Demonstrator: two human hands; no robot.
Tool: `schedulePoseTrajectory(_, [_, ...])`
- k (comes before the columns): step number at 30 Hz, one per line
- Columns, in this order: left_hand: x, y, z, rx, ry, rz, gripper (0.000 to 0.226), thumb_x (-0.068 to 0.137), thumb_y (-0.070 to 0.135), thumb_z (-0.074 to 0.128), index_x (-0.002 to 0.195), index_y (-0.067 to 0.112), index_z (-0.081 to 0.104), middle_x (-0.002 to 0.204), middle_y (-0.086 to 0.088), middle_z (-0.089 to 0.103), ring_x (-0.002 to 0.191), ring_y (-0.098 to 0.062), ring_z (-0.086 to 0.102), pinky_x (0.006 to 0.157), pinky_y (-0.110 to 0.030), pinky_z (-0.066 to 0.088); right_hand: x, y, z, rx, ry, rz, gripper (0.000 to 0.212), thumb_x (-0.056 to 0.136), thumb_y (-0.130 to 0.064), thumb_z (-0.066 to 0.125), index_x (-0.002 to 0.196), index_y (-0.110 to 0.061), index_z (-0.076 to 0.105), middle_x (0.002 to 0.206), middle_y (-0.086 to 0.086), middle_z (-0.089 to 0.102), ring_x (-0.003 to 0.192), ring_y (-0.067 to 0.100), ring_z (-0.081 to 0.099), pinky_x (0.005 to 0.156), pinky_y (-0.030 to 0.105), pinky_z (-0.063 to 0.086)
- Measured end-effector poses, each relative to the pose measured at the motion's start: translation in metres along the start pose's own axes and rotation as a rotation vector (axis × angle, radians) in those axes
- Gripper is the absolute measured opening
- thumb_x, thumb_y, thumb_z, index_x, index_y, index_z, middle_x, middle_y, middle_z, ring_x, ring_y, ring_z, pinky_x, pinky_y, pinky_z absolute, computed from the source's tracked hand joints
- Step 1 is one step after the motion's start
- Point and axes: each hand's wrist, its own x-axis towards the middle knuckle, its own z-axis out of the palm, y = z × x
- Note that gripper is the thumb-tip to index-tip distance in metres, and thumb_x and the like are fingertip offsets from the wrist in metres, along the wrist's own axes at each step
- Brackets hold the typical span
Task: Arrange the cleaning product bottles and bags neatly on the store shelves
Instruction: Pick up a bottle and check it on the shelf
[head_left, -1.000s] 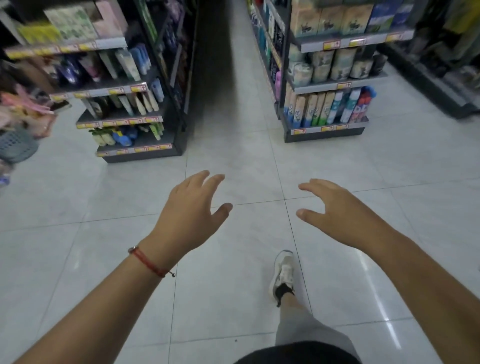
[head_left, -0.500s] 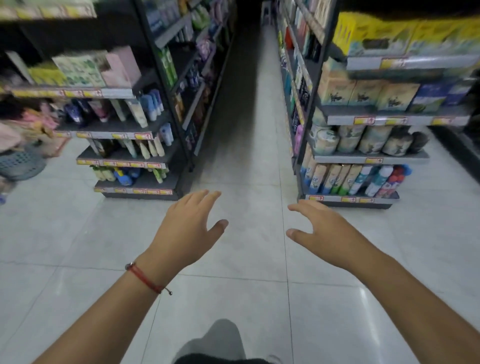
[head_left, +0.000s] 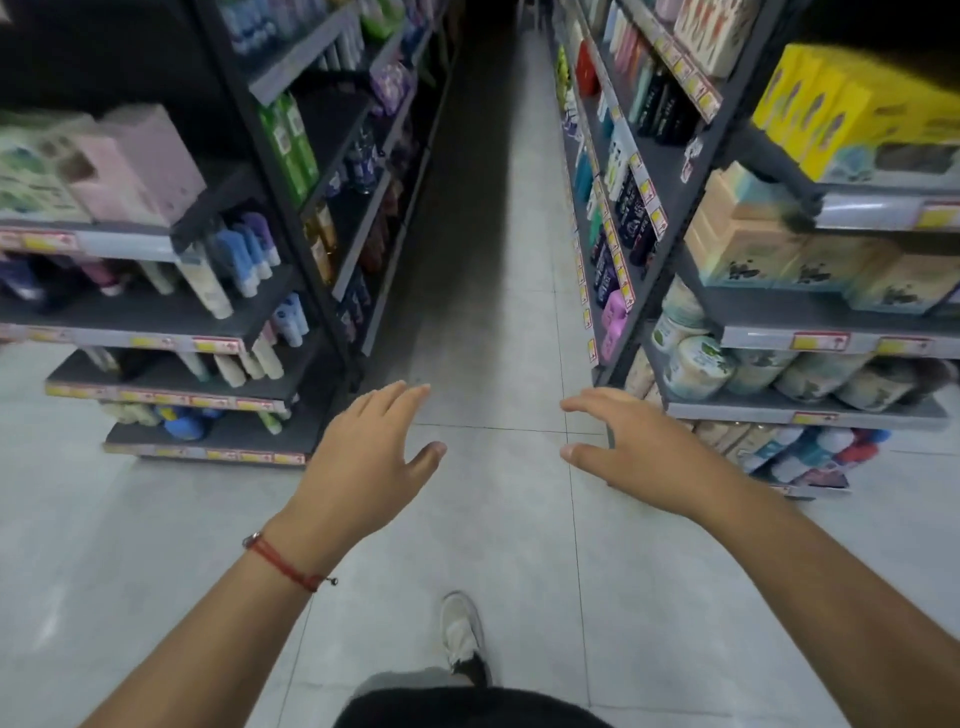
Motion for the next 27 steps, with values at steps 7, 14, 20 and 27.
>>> schedulePoseTrajectory(7, [0.177, -0.030, -0.035, 0.030, -0.011, 0.061, 0.068, 0.095, 0.048, 0.060, 0.154, 0.025, 0.036, 0.158, 0.002, 0.040, 0.145, -0.019, 0.034, 0.118, -0.039, 0.030, 0.141, -0.004, -0.066, 0.077, 0.047, 0.013, 0.054, 0.096, -0.046, 0.061, 0.147, -0.037, 0.046, 0.160, -0.012, 0.032, 0.144, 0.008, 0.034, 0.108, 0.024, 0.028])
schedulePoseTrajectory(14, [0.331, -0.050, -0.030, 0.096, -0.031, 0.082, 0.071, 0.095, 0.048, 0.061, 0.156, 0.024, 0.033, 0.159, 0.000, 0.037, 0.146, -0.022, 0.033, 0.119, -0.041, 0.033, 0.292, 0.043, -0.114, 0.155, 0.075, 0.042, 0.055, 0.092, -0.049, 0.064, 0.144, -0.037, 0.048, 0.157, -0.014, 0.038, 0.142, 0.007, 0.038, 0.117, 0.034, 0.032])
schedulePoseTrajectory(20, [0.497, -0.050, -0.020, 0.151, -0.062, 0.056, 0.074, 0.094, 0.054, 0.058, 0.156, 0.023, 0.033, 0.159, -0.006, 0.037, 0.147, -0.027, 0.031, 0.118, -0.049, 0.034, 0.439, 0.094, -0.168, 0.186, 0.050, 0.044, 0.053, 0.093, -0.045, 0.065, 0.143, -0.035, 0.050, 0.155, -0.013, 0.040, 0.140, 0.006, 0.039, 0.111, 0.027, 0.031])
schedulePoseTrajectory(27, [0.660, -0.054, -0.045, 0.157, -0.077, -0.046, 0.078, 0.092, 0.061, 0.052, 0.158, 0.029, 0.024, 0.163, -0.003, 0.030, 0.151, -0.025, 0.026, 0.120, -0.048, 0.031, 0.596, 0.106, -0.270, 0.115, 0.018, -0.030, 0.054, 0.093, -0.043, 0.064, 0.144, -0.033, 0.050, 0.155, -0.014, 0.039, 0.138, 0.007, 0.041, 0.110, 0.024, 0.032])
